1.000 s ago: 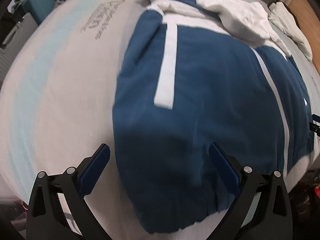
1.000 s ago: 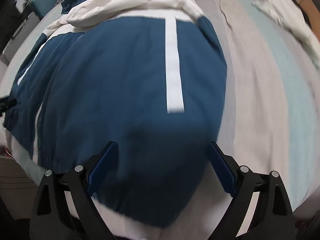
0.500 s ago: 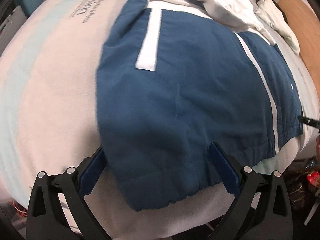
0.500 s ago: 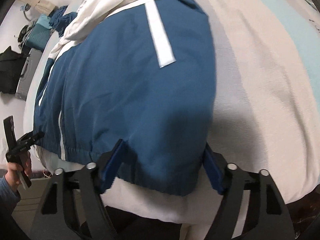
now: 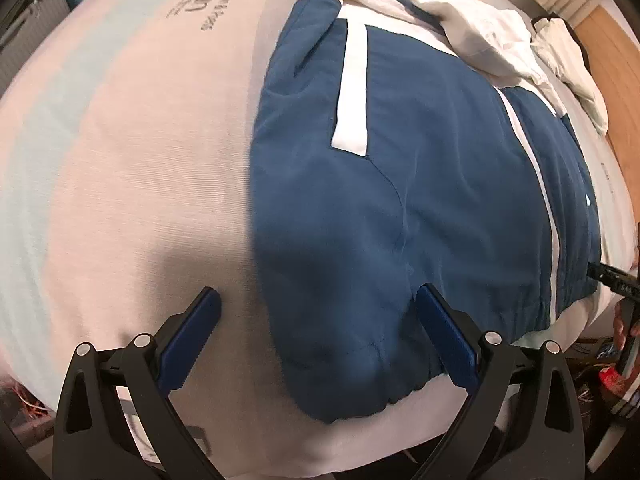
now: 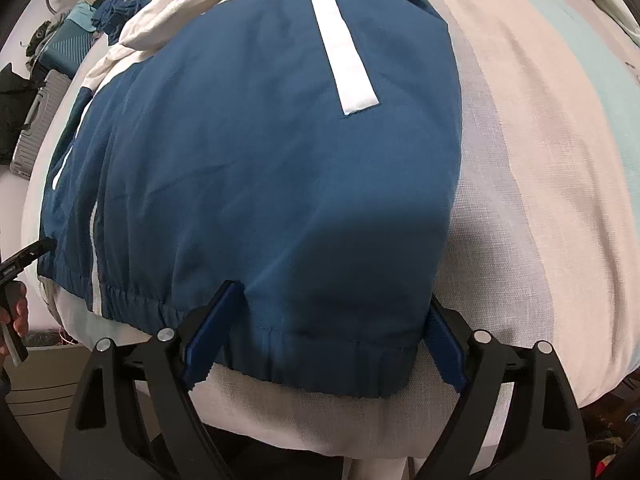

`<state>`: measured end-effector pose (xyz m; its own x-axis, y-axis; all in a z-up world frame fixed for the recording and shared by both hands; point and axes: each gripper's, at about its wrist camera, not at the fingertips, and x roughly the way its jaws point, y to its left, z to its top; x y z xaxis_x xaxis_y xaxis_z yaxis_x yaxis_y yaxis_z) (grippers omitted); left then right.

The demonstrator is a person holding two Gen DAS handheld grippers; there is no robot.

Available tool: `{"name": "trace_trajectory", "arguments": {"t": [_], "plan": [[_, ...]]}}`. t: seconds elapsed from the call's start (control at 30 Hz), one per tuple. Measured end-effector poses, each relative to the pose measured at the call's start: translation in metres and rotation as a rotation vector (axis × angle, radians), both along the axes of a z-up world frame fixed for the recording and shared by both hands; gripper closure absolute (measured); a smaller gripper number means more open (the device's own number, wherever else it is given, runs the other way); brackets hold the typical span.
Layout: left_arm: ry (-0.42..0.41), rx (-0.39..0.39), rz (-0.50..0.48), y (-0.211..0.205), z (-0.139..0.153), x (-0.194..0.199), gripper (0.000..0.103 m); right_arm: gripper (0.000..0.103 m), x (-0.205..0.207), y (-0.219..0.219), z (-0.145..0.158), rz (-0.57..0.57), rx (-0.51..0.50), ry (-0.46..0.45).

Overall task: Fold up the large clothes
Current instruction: 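Lower both tools to the blue hem and grasp it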

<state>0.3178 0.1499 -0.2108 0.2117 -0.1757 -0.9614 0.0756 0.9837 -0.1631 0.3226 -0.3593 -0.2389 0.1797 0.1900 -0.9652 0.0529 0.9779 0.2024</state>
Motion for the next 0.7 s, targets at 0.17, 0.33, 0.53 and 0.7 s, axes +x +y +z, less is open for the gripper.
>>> {"name": "trace_trajectory", "arguments": {"t": [0.17,0.33,0.53,0.7], "plan": [[0.007,-0.017,-0.002,-0.004,-0.002,0.015,0.007,0.060,0.004,-0.003,0.008,-0.005,0.023,-0.026],[-0.010,-0.046,-0.044,-0.022,0.001,0.019,0.025,0.068,0.009,-0.002,0.009,0.012,0.028,-0.028],[-0.023,-0.031,-0.064,-0.039,0.000,0.020,0.048,0.056,0.013,-0.004,-0.001,-0.020,0.053,-0.003],[-0.011,0.020,-0.078,-0.041,-0.004,0.014,0.050,0.056,0.012,-0.001,0.004,-0.011,0.097,-0.014]]}}
